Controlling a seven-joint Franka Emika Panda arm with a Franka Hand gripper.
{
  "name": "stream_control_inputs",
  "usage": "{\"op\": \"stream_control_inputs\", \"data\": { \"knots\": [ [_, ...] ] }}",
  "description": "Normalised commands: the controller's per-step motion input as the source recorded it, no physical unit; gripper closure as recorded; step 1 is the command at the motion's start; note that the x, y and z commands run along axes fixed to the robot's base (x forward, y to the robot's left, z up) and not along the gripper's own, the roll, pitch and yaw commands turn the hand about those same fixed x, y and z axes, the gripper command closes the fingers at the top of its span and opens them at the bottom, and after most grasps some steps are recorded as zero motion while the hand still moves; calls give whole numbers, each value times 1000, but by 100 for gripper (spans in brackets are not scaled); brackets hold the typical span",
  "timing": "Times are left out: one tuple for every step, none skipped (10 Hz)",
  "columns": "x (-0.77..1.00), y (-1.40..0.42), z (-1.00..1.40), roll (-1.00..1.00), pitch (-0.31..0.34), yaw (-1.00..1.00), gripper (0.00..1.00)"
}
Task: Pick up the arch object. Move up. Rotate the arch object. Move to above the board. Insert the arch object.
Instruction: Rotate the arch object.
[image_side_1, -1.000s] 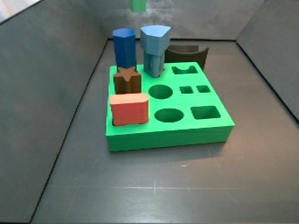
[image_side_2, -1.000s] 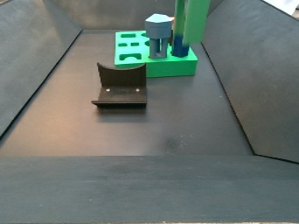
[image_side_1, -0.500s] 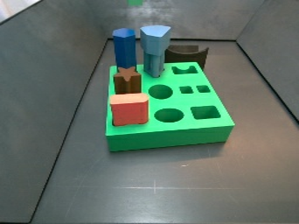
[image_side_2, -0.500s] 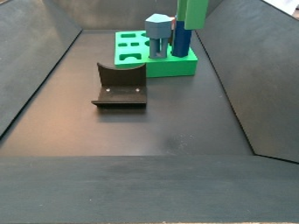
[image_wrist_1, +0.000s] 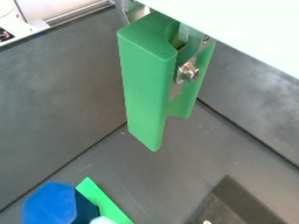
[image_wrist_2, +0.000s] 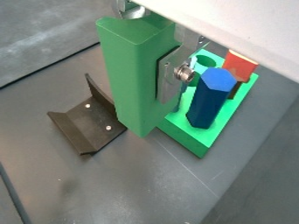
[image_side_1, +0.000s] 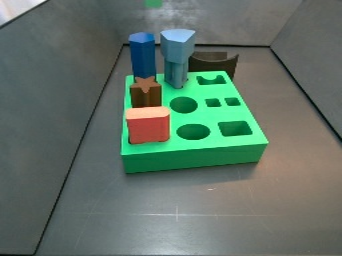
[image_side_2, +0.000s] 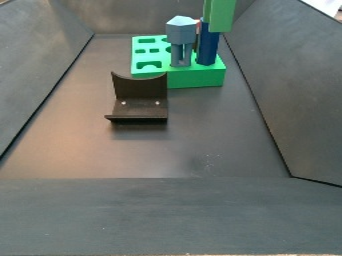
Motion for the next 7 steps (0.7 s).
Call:
{"op": "stream_control_inputs", "data": {
  "knots": [
    [8,1,-1000,-223,-19,-105,100],
    [15,4,-1000,-207,-31,-77,100],
    [12,7,-1000,-179,-49,-54,100],
    [12,8,-1000,-163,-62,-49,100],
    [10,10,-1000,-148,-75,-40,100],
    [12,11,-1000,-143,-79,-37,100],
    [15,14,-1000,-139,-76,-34,100]
  ]
}}
